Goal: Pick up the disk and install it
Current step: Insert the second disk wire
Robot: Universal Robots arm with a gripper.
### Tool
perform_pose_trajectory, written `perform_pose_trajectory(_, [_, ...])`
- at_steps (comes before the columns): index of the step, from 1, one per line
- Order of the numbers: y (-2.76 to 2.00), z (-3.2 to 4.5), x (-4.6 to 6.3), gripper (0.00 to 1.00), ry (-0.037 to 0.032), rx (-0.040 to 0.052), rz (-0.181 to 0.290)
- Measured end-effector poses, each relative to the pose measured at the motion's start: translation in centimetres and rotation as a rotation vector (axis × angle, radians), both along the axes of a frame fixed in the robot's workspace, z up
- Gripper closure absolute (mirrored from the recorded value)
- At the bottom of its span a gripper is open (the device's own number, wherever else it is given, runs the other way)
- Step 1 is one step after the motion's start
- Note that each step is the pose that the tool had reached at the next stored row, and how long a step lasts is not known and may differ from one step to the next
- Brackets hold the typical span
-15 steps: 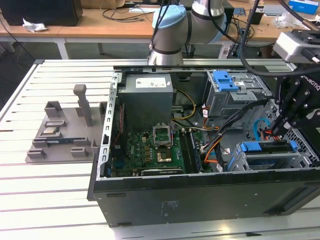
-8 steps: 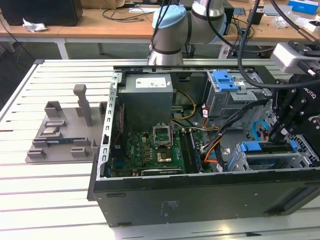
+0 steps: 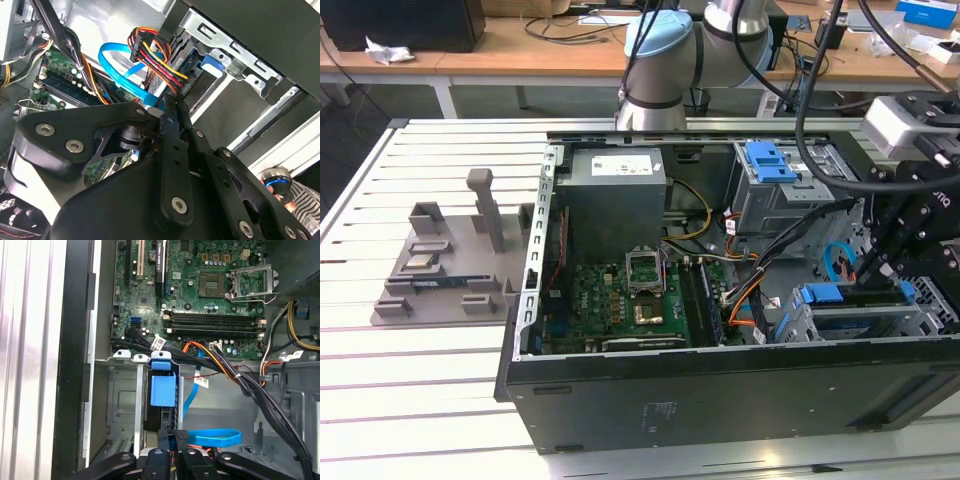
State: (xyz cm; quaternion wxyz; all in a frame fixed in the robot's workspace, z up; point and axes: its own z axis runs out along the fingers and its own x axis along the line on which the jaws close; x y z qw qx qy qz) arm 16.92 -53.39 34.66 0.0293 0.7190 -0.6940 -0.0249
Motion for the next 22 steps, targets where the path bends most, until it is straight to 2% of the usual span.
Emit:
perform_pose_trajectory(4, [-0.10, -0.16, 0.0, 0.84, -0.0001, 0.0015, 0.002])
perform_pose_trajectory(7, [-0.09, -0.23, 0.0, 0.84, 0.0000, 0.0133, 0.002])
perform_pose_trajectory(11, [-0.38, -0.40, 0.0, 0.84, 0.0000, 0.0137, 0.002])
perform_pose_trajectory(17, [-0.41, -0.67, 0.0, 0.84, 0.0001, 0.0141, 0.002])
perform_pose_trajectory(18, [-0.41, -0.67, 0.0, 0.76, 0.0000, 0.0139, 0.002])
perform_pose_trajectory(19, [-0.41, -0.55, 0.0, 0.76, -0.0001, 0.0134, 0.002])
perform_pose_trajectory(22, [-0.36, 0.51, 0.0, 0.76, 0.0000, 0.0136, 0.002])
